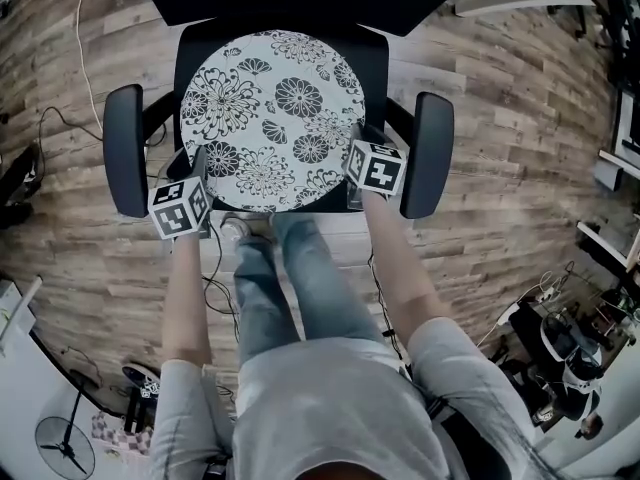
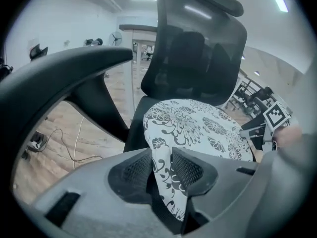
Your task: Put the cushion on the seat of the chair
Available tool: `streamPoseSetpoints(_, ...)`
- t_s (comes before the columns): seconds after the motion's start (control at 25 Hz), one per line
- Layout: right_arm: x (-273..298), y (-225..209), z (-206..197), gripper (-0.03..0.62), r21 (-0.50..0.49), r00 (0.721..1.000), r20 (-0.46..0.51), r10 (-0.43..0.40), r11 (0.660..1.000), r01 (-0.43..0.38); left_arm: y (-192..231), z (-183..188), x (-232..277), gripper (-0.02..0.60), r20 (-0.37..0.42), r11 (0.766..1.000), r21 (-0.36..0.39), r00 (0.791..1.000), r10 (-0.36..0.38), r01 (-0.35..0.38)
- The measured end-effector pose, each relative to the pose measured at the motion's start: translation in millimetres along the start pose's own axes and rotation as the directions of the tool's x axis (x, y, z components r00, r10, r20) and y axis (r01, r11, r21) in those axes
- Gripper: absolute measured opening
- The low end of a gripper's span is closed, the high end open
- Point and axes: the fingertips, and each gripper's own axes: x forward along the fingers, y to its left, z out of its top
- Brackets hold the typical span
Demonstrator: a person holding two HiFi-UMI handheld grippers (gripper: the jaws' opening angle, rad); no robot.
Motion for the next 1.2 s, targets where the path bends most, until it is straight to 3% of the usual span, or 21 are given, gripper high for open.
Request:
streamPoseSetpoints(0.16,-16.8,0.5,9.0,0.018,0.066,0.996,0.084,-0.024,0.998,0.019,-3.0,6.5,-12.4,0.110,0.060,1.000,-0.010,0.998,-0.014,0.014)
streamPoseSetpoints(0.44,-53.0,12.5,30.0,0.021,0.074,0.972,0.226,-0.071,0.996,0.056,-10.2,21.4,-34.2,0.132,0.135,0.998,0.060,0.991,0.002,-0.010)
streamPoseSetpoints(0.68,-85.9,16.9,34.4,0.043,0.148,0.950,0.295,-0.100,0.987,0.058,-13.9,38.1,-61.2,0.122,0.198,0.996,0.084,0.980,-0.022,0.005)
streamPoseSetpoints(0.76,-96.6,26.0,35.0,0.035,0.122,0.949,0.310,-0.065,0.992,0.028,-16.7,43.9,-73.4,0.038,0.226,0.995,0.100,0.974,-0.034,0.012)
streamPoseSetpoints(0.8,-102.3,31.6,34.5,0.028,0.099,0.948,0.315,-0.042,0.995,0.011,-18.9,46.1,-79.9,0.027,0.240,0.994,0.108,0.970,-0.042,0.016)
streamPoseSetpoints(1.0,-139.9,56.5,31.2,0.018,-0.029,0.940,0.340,0.022,0.999,-0.013,-33.5,56.8,-116.6,0.014,0.300,0.986,0.156,0.948,-0.103,0.057)
streamPoseSetpoints(1.2,-192.4,83.1,33.5,0.018,-0.077,0.910,0.411,0.053,0.997,-0.024,-43.0,59.1,-153.5,0.014,0.320,0.968,0.241,0.935,-0.153,0.076)
